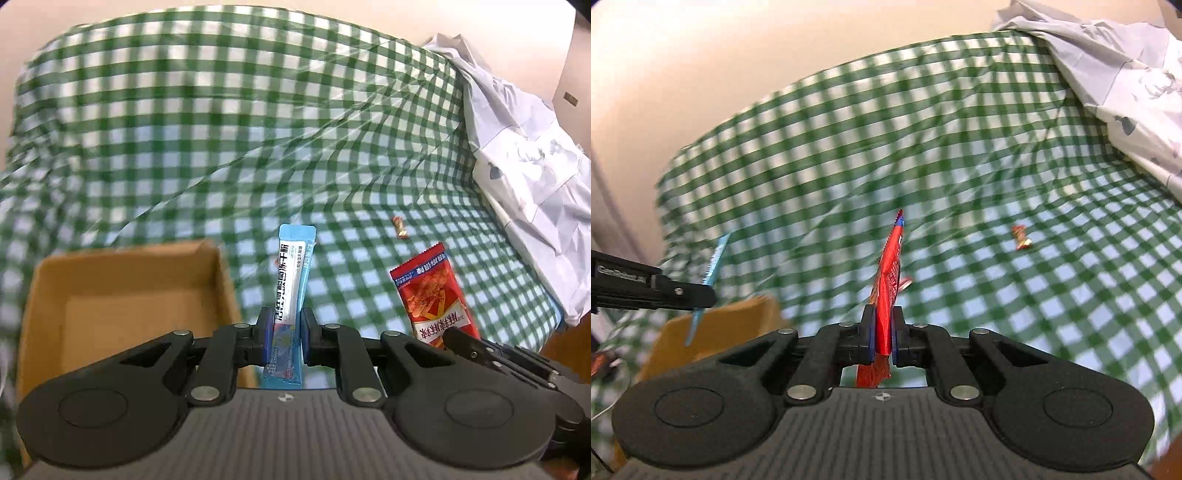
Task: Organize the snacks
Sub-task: 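Carry the blue stick and red stick over the box with both tools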
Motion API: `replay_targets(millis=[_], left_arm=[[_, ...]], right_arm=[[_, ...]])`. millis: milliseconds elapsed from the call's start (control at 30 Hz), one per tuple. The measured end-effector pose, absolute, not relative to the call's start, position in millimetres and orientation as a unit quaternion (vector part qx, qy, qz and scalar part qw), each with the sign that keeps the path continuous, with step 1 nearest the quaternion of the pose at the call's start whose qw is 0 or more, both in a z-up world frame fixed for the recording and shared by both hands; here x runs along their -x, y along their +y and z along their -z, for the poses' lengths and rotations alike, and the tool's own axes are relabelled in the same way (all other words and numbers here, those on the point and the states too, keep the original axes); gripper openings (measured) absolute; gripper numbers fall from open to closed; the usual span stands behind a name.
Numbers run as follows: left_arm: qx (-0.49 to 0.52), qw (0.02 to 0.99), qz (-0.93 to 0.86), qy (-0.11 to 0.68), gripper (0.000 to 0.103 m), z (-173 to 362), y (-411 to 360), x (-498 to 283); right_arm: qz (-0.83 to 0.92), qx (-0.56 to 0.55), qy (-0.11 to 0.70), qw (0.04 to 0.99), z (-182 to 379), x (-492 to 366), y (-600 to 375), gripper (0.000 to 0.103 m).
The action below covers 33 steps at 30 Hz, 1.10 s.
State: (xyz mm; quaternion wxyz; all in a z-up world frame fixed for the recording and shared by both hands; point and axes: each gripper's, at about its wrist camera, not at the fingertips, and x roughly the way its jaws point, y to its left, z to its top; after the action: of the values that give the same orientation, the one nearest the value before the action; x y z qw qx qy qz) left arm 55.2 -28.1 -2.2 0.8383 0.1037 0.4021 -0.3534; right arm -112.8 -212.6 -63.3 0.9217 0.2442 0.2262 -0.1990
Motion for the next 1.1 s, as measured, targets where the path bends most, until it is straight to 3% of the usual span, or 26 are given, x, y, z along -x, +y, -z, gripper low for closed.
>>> replay_targets(millis=[500, 1100], left_arm=[[-0.093, 0.863, 0.283, 0.408, 0.017, -5, 148, 41], [-0.088, 0.88, 0.247, 0.396, 0.017, -2, 194, 76]], right_arm=[[0.059, -0.205, 0.284, 0.935, 25, 181, -45, 0.008], [0.042, -0.158, 0.277, 0.947, -2, 205, 5, 0.008]])
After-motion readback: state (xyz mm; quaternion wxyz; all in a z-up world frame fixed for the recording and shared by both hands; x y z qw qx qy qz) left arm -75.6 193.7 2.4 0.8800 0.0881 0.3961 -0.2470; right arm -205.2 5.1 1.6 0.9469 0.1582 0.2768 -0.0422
